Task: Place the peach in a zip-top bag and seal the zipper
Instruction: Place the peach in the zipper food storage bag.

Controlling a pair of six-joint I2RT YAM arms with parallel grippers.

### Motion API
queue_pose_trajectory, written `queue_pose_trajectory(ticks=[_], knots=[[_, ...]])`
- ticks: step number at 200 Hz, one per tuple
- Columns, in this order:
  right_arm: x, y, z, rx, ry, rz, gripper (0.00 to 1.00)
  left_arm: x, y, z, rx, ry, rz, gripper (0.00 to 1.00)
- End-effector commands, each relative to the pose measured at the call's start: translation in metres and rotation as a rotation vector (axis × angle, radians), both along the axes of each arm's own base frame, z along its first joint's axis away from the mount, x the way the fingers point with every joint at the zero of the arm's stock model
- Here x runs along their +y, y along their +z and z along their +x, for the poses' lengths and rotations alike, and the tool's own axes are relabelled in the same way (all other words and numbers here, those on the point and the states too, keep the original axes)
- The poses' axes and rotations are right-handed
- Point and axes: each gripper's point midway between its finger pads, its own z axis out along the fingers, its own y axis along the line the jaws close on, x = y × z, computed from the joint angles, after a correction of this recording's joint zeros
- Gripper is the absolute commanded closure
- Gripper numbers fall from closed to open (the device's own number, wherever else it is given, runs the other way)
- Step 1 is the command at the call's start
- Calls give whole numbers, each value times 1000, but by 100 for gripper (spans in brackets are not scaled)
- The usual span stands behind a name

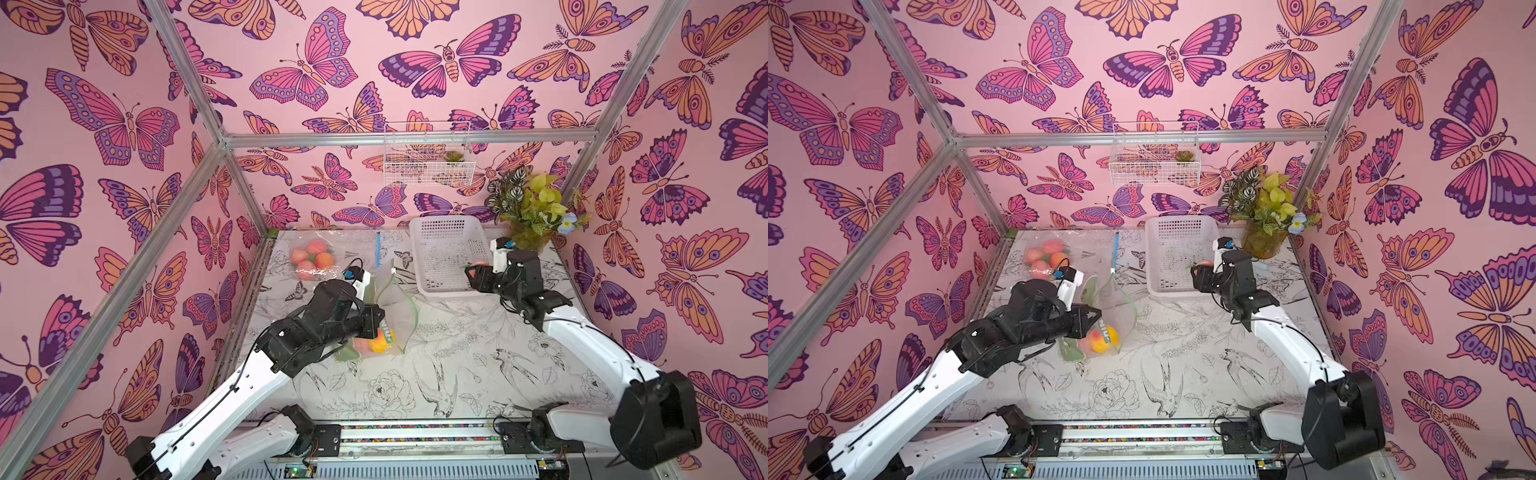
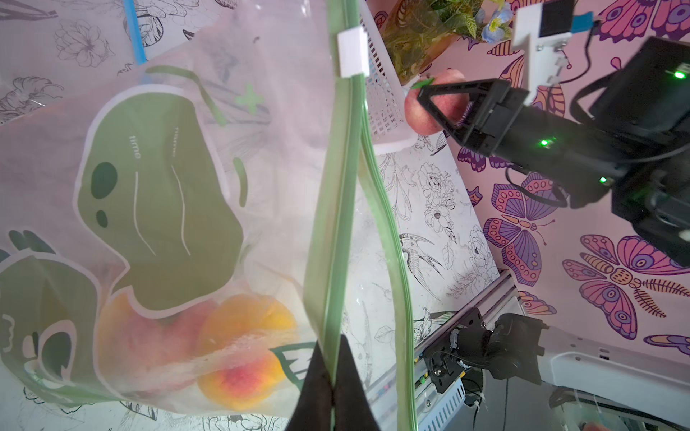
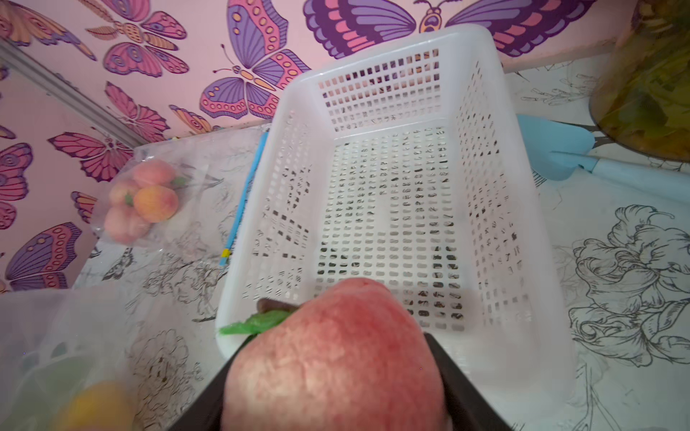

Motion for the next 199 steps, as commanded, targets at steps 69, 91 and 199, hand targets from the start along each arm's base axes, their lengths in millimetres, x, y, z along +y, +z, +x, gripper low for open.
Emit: queue_pose_trajectory(ticks=[69,91,199], knots=[[69,42,-95,-70,299,116,47,-15,-9,6,20,-40,-22,100],[92,49,-106,-90,382,135,46,-17,-11,7,28,-43,-26,100],[169,63,-137,-100,632,139,46,-26,-15,8,50,-72,-36,100]])
